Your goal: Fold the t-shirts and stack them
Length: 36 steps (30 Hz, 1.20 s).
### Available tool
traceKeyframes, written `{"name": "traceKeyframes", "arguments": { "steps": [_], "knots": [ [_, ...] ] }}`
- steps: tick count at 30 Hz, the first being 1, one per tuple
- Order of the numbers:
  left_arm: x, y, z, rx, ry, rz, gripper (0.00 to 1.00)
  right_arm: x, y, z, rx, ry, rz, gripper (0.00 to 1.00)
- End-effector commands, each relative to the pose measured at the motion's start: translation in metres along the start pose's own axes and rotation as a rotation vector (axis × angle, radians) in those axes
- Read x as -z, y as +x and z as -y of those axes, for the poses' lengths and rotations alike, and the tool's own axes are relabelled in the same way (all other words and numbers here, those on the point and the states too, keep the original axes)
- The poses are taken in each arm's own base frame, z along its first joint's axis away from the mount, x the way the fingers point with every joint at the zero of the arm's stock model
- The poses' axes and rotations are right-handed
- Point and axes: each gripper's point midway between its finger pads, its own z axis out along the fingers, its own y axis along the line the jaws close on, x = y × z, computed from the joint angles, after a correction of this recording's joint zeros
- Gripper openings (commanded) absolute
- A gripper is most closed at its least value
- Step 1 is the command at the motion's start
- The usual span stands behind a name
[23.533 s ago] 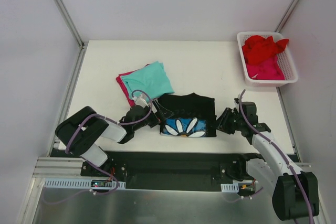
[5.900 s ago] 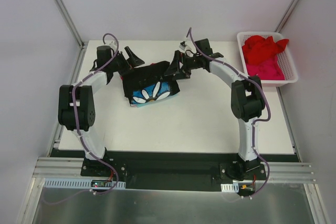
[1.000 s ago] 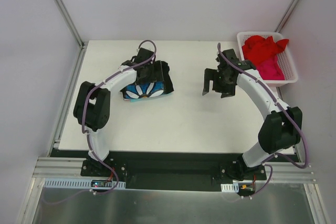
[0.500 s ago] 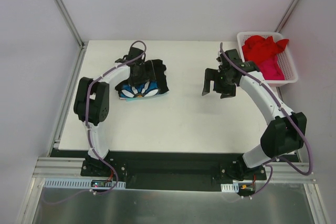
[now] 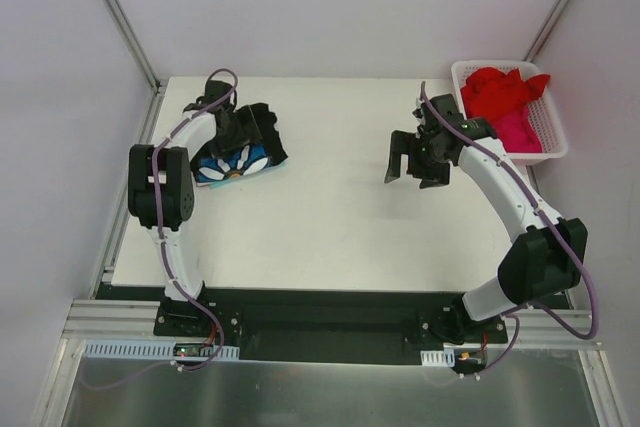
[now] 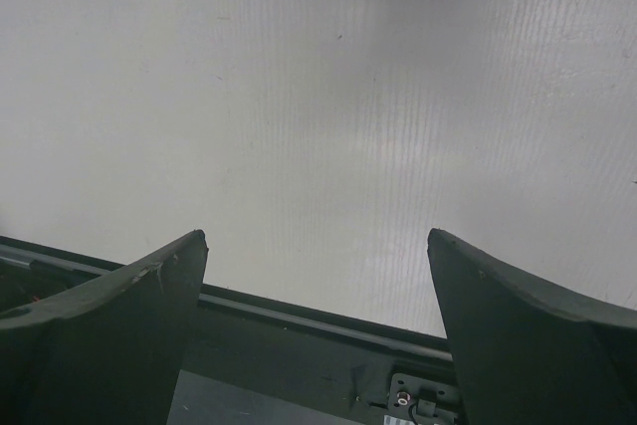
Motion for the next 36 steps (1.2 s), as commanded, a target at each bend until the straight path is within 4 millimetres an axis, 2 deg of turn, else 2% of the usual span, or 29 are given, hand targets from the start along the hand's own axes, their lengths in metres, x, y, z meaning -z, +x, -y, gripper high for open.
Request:
{"name": "traceKeyframes", "arguments": {
  "steps": [1,2,6,7,8,9,10,11,12,13,14,15,16,18,19,21,36],
  "knots": [
    [0.010,-0.006,-0.033,-0.033,-0.133,-0.003,0.99,0.014,0.005,-0.002,0.017,-0.013,0.009,0.96],
    [0.018,-0.010,-0.030,-0.035,-0.126,0.014,0.99,0.014,0.005,0.000,0.017,-0.010,0.009,0.96],
    [0.078,-0.036,-0.007,-0.066,-0.086,0.152,0.99,0.013,0.005,-0.002,0.018,-0.014,0.006,0.96],
    [0.090,-0.035,0.008,-0.096,-0.072,0.173,0.99,0.013,0.006,-0.002,0.010,-0.017,0.006,0.96],
    [0.110,-0.035,0.013,-0.115,-0.068,0.198,0.99,0.012,0.006,-0.003,0.007,-0.020,0.004,0.96],
    [0.119,-0.033,0.017,-0.129,-0.072,0.211,0.99,0.012,0.005,-0.004,0.006,-0.028,0.012,0.96],
    [0.124,-0.022,0.025,-0.151,-0.065,0.204,0.99,0.011,0.006,-0.006,-0.004,-0.035,0.008,0.96],
    [0.138,-0.017,0.027,-0.143,-0.057,0.222,0.99,0.011,0.007,-0.006,-0.008,-0.039,0.009,0.96],
    [0.141,-0.009,0.029,-0.144,-0.060,0.226,0.99,0.011,0.007,-0.009,-0.005,-0.046,0.014,0.96],
    [0.135,0.008,0.016,-0.140,-0.109,0.206,0.99,0.010,0.008,-0.010,-0.007,-0.052,0.012,0.96],
    [0.142,0.017,0.018,-0.116,-0.097,0.218,0.99,0.011,0.008,-0.011,-0.007,-0.054,0.015,0.96],
    [0.139,0.023,0.016,-0.104,-0.096,0.221,0.99,0.010,0.009,-0.012,-0.005,-0.058,0.017,0.96],
    [0.126,0.043,0.003,-0.093,-0.114,0.178,0.99,0.010,0.010,-0.013,-0.003,-0.064,0.014,0.96],
    [0.122,0.050,-0.001,-0.052,-0.100,0.203,0.99,0.009,0.012,-0.014,0.000,-0.066,0.009,0.96],
    [0.113,0.065,-0.011,-0.045,-0.119,0.178,0.99,0.009,0.012,-0.015,0.001,-0.069,0.011,0.96],
    [0.105,0.077,-0.018,-0.024,-0.128,0.164,0.99,0.009,0.014,-0.015,0.002,-0.072,0.009,0.96],
    [0.054,0.094,-0.043,0.000,-0.206,0.121,0.99,0.007,0.024,-0.011,0.016,-0.076,-0.001,0.96]
  ]
}}
